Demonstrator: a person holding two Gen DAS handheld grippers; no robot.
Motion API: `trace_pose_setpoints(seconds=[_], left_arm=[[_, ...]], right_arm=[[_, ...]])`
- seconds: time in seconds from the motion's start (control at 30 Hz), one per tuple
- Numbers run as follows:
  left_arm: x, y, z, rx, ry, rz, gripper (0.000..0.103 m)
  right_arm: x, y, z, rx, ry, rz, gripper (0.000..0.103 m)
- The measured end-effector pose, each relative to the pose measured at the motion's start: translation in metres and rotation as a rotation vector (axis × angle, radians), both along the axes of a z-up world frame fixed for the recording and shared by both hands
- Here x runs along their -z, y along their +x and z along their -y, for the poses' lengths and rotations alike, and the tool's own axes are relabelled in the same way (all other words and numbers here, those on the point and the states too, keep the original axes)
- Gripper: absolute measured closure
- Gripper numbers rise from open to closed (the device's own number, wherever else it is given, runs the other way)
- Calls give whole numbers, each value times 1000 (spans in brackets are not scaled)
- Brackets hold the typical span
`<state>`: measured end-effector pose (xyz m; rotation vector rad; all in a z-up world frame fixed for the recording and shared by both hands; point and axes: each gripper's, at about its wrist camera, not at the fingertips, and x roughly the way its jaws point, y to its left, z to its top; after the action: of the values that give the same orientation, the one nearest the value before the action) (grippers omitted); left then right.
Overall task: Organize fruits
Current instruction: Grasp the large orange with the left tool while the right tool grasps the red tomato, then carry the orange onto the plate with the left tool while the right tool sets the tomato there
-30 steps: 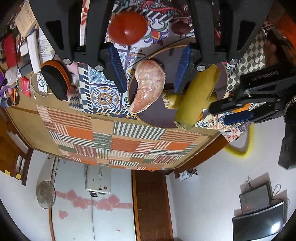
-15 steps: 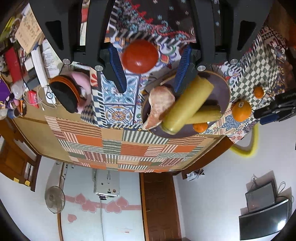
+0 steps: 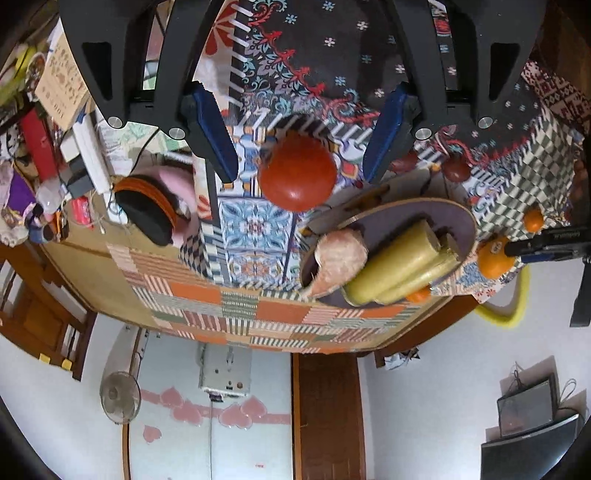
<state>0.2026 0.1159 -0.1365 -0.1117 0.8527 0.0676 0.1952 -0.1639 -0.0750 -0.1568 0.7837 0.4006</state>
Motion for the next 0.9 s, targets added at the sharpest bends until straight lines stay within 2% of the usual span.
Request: trace_pose_setpoints(seconds=[0.3, 0.4, 0.43, 0.57, 0.7, 0.9], left_arm=[[11, 17, -2, -7, 4, -25, 19], [13, 22, -4, -11, -5, -28, 25], [14, 23, -4, -9, -16, -31, 28], [14, 26, -1, 5, -40, -27, 36], [12, 25, 7, 17, 7, -17, 37], [8, 19, 8, 29, -8, -16, 37]], right_arm=[[15, 11, 3, 6, 28, -39, 36], [14, 14, -1, 0, 33, -38, 36], [14, 14, -2, 1, 32, -34, 37], [16, 16, -5, -7, 36, -39, 54], [16, 16, -5, -7, 32, -37, 55], [13, 14, -4, -6, 24, -35, 56]])
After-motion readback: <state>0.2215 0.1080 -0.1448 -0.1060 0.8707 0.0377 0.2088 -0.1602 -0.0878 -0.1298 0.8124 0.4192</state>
